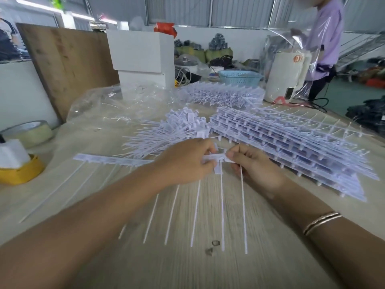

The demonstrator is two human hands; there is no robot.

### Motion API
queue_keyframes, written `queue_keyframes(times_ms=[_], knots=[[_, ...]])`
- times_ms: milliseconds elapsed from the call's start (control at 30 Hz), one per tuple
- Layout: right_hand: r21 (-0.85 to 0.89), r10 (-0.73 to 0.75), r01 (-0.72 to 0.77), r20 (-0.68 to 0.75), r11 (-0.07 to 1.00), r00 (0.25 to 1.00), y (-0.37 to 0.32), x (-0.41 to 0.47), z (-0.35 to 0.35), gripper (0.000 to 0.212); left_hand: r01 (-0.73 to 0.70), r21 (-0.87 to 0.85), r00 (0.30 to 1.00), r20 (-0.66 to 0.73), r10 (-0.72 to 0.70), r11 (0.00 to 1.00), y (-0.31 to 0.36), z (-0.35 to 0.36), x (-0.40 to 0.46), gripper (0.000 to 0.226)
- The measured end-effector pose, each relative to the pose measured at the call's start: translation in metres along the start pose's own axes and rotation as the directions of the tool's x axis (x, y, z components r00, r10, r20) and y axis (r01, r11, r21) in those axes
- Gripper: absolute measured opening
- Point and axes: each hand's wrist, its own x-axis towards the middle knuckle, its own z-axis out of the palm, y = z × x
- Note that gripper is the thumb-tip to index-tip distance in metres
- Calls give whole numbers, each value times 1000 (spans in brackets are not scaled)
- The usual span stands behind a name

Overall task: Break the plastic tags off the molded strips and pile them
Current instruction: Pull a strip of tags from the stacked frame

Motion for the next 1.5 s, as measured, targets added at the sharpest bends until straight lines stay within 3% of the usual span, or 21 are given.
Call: queue_keyframes(times_ms=[133, 200, 233, 300, 333, 400, 467, 500, 567, 667, 733, 867, 933, 1033, 1133, 1233, 1333, 1400, 1500], knots=[[49, -55, 54, 27, 997, 998, 3, -3, 3, 14, -27, -59, 1000, -3, 26, 998, 3, 13, -1, 12], [151, -107, 85, 143, 985, 984, 5, -7, -5, 26, -34, -107, 999, -46, 30, 994, -1, 17, -6, 10], [127, -150, 125, 212, 984, 966, 5, -10, -9, 37, -35, -127, 998, -62, 27, 991, -3, 19, -9, 11], [-117, -234, 280, 302, 953, 924, 5, -15, -12, 41, -49, -164, 996, -82, 36, 985, -7, 23, -14, 11], [-294, -275, 367, 309, 883, 910, 6, -15, -11, 37, -56, -176, 995, -90, 41, 983, -8, 25, -15, 10], [-601, -405, 485, 274, 636, 872, 9, -12, -7, 25, -49, -197, 995, -95, 30, 979, -11, 26, -16, 8], [-717, -533, 526, 252, 458, 808, 7, -9, -4, 17, -35, -219, 995, -104, 12, 975, -14, 27, -16, 8], [-717, -557, 537, 249, 444, 792, 6, -9, -3, 15, -28, -228, 994, -113, 2, 973, -15, 28, -15, 8], [-682, -535, 525, 227, 510, 814, 7, -8, -3, 16, -15, -258, 993, -121, -17, 966, -17, 29, -16, 7], [-562, -442, 456, 171, 690, 880, 11, -8, 0, 14, 4, -314, 992, -121, -44, 949, -17, 31, -15, 14], [-423, -365, 371, 100, 827, 926, 11, -8, -1, 24, 12, -314, 988, -140, -59, 949, -17, 32, -15, 24], [-294, -308, 294, -1, 909, 951, 9, -5, -13, 17, 12, -329, 992, -118, -53, 944, -22, 31, -15, 14], [-358, -318, 301, 13, 884, 948, 9, -5, -20, 20, 8, -325, 993, -107, -45, 946, -23, 30, -17, 8], [-539, -374, 428, 214, 725, 902, 10, -5, -23, 26, 6, -283, 995, -91, -33, 959, -21, 29, -19, 14], [-552, -315, 467, 351, 691, 882, 11, -5, -18, 46, 47, -171, 998, -43, -55, 984, -16, 22, -22, 35], [-592, -269, 496, 433, 636, 860, 15, -4, -18, 55, 110, -76, 993, 44, -107, 991, -16, 14, -25, 36], [-648, -256, 500, 438, 575, 862, 15, -5, -19, 56, 132, -160, 984, 143, -110, 978, -20, 10, -25, 17], [-667, -290, 482, 386, 568, 876, 13, -6, -19, 54, 112, -244, 980, 188, -66, 963, -21, 10, -27, 25], [-647, -356, 457, 291, 610, 888, 8, -10, -17, 49, 74, -294, 993, 112, -43, 953, -20, 12, -28, 29]])
